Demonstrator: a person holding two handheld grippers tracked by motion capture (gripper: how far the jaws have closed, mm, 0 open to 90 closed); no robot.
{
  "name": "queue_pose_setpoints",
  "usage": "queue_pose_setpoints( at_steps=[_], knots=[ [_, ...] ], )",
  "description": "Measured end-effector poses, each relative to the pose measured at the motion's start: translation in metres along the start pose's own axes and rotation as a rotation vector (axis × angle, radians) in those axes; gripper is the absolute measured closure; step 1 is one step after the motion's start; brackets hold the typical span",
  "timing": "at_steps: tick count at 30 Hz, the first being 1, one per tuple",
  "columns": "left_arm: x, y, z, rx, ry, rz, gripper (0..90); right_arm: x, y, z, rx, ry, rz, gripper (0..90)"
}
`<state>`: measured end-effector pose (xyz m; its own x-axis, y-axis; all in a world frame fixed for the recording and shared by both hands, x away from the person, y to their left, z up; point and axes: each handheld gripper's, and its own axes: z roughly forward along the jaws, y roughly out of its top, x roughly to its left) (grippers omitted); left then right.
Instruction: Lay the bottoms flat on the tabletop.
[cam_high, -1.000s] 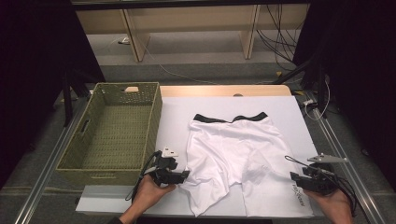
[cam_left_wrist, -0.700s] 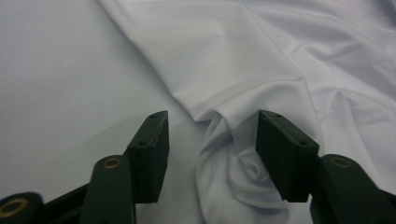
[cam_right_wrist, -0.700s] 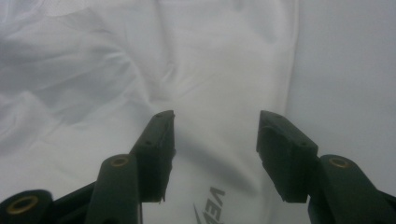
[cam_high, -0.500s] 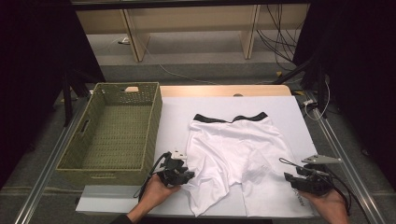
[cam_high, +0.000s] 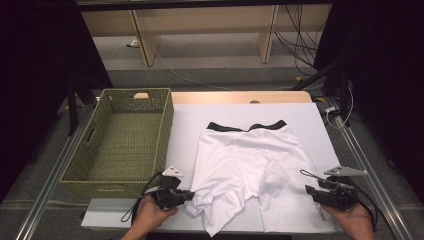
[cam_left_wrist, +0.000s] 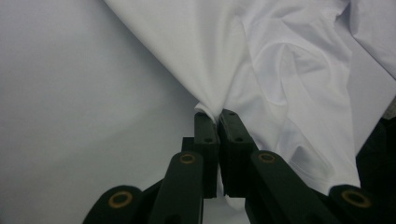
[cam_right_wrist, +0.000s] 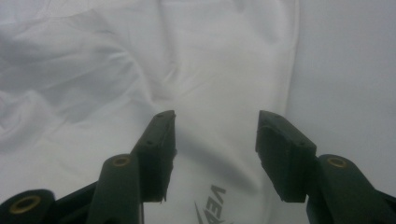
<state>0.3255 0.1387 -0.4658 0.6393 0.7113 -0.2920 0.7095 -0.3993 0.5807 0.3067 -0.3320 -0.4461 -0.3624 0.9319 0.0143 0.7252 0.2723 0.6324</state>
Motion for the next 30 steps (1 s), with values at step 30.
queue_pose_setpoints(
  at_steps=[30],
  knots=[
    [0.005, 0.005, 0.011, 0.01, 0.071, 0.024, 64.1, 0.005, 0.003, 0.002, 0.011, 0.012, -0.018, 46.6]
  ],
)
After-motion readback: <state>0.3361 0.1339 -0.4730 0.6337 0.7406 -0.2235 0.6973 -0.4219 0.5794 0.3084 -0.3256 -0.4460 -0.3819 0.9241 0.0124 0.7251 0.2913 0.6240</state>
